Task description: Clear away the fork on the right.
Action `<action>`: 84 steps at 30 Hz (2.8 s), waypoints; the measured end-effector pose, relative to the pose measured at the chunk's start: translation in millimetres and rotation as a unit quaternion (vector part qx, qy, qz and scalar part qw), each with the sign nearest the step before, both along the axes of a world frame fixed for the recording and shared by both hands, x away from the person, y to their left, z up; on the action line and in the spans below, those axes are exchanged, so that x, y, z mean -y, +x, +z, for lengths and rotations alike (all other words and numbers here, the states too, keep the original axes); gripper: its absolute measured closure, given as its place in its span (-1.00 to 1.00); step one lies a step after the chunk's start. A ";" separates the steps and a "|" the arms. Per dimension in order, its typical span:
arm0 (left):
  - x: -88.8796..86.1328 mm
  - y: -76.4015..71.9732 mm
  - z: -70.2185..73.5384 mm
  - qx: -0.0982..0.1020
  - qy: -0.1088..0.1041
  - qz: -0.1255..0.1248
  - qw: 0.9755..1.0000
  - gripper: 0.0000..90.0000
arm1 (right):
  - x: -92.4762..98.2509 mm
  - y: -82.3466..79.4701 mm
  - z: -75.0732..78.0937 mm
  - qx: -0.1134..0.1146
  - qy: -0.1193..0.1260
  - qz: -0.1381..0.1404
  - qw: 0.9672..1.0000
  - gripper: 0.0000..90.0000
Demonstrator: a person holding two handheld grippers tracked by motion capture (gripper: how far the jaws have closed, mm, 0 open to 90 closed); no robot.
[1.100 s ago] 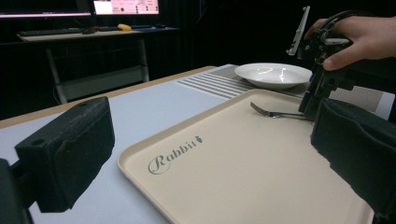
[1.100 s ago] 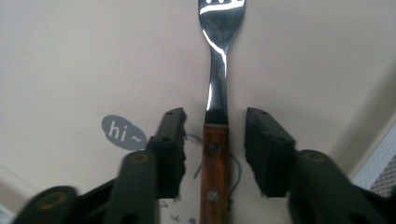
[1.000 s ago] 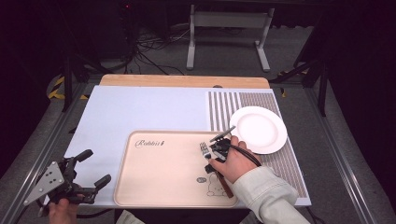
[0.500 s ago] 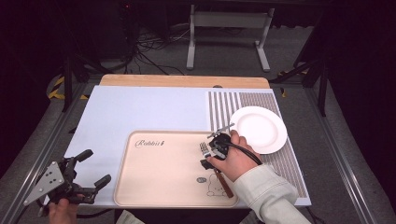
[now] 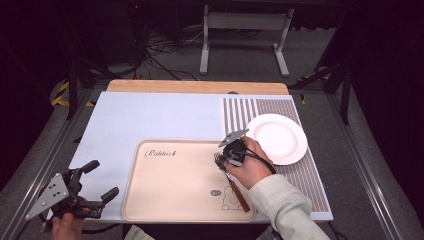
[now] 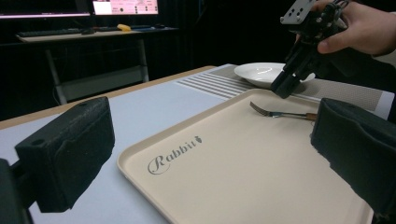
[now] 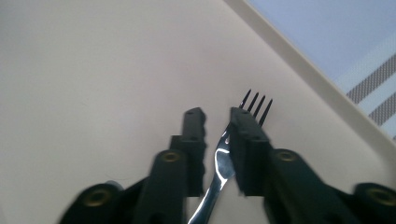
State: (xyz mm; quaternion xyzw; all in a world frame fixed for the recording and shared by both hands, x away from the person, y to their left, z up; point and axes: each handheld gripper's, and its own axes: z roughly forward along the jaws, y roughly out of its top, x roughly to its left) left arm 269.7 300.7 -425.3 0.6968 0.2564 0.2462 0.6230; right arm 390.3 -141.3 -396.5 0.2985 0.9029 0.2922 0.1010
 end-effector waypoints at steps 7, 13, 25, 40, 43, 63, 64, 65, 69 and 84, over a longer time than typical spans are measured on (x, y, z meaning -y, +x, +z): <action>0.8 0.3 -0.1 0.000 0.002 -0.002 1.000 -0.99 | 0.5 4.3 -7.4 0.012 -0.028 0.037 0.999 1.00; 0.8 0.4 -0.3 -0.001 0.002 -0.001 1.000 -0.99 | -0.2 7.3 -16.2 0.004 -0.026 0.050 0.998 1.00; 1.0 0.6 -0.6 -0.002 0.002 -0.001 1.000 -0.99 | -5.9 9.9 -31.8 -0.007 -0.036 0.056 0.998 1.00; 0.9 0.5 -0.3 -0.001 0.003 -0.002 1.000 -0.99 | -9.1 10.0 -36.5 -0.015 -0.042 0.056 0.997 1.00; 1.0 0.5 -0.3 0.000 0.003 -0.001 1.000 -0.99 | -9.4 10.0 -36.4 -0.015 -0.043 0.057 0.997 1.00; 1.3 0.5 -0.3 -0.001 0.004 -0.003 1.000 -0.99 | 16.6 21.0 -34.7 -0.011 -0.050 0.007 0.999 1.00; 1.3 0.5 -0.3 -0.001 0.004 -0.003 1.000 -0.99 | 19.8 21.5 -34.3 -0.012 -0.052 -0.002 0.999 1.00; 1.3 0.5 -0.3 -0.001 0.004 -0.003 1.000 -0.99 | 19.8 21.5 -34.3 -0.012 -0.052 -0.002 0.999 1.00; 1.2 0.6 -0.3 -0.001 0.004 -0.003 1.000 -0.99 | 25.1 22.7 -34.1 -0.009 -0.054 -0.012 0.998 1.00; 1.6 0.7 -0.6 -0.003 0.005 -0.003 1.000 -0.99 | 40.3 23.1 -32.6 -0.016 -0.059 -0.044 0.997 1.00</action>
